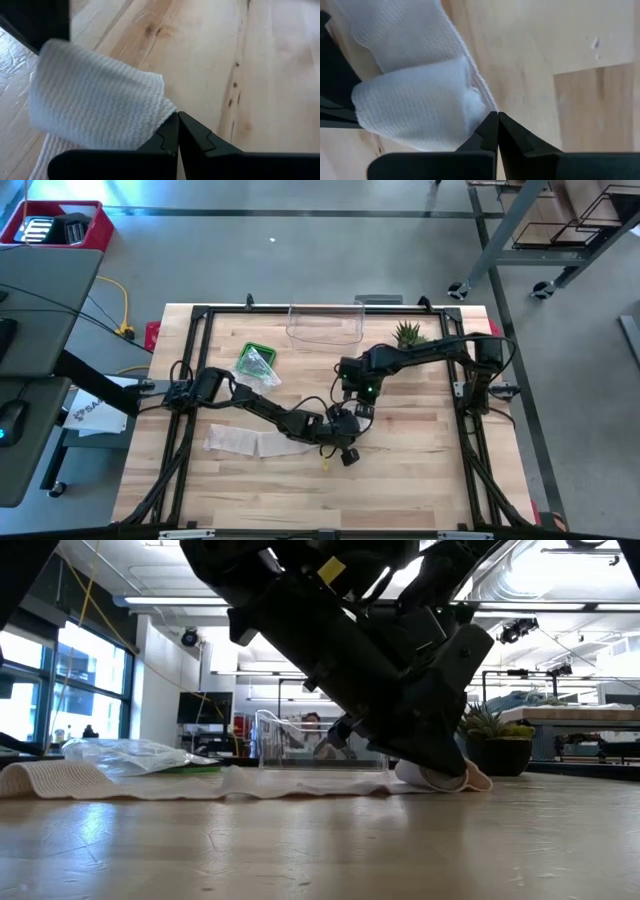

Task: Roll bandage
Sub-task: Roll the bandage

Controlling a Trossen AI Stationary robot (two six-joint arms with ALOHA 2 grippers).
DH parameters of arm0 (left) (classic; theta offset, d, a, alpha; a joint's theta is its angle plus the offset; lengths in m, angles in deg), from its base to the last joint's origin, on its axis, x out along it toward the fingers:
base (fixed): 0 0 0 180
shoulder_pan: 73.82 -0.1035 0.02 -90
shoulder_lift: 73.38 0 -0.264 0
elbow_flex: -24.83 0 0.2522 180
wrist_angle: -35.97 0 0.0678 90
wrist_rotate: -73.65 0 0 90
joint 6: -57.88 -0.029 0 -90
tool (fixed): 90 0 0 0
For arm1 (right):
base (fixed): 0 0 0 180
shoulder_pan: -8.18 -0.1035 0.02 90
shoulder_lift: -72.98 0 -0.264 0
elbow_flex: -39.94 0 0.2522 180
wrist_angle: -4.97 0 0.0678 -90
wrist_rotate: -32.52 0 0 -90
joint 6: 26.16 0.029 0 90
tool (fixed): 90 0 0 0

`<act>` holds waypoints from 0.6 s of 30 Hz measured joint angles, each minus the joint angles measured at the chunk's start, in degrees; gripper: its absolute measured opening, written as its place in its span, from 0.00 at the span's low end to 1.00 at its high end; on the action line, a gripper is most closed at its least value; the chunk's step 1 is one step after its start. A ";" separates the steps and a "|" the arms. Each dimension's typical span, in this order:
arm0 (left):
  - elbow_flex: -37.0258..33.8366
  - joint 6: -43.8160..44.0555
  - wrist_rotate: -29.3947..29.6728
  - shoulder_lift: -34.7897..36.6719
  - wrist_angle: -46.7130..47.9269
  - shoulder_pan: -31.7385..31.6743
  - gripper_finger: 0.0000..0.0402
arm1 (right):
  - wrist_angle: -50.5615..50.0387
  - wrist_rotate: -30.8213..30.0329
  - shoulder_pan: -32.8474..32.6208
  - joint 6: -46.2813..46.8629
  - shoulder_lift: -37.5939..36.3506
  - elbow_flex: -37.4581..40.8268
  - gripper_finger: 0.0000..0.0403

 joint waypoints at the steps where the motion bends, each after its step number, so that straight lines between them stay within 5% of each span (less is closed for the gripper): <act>1: 0.00 -0.05 0.00 0.00 -0.03 -0.16 0.00 | 0.19 -0.36 -0.51 0.44 0.00 0.00 0.00; 18: 0.00 -0.07 0.98 0.00 0.25 -0.53 0.00 | -6.22 -1.41 3.75 -0.21 -0.24 0.00 0.00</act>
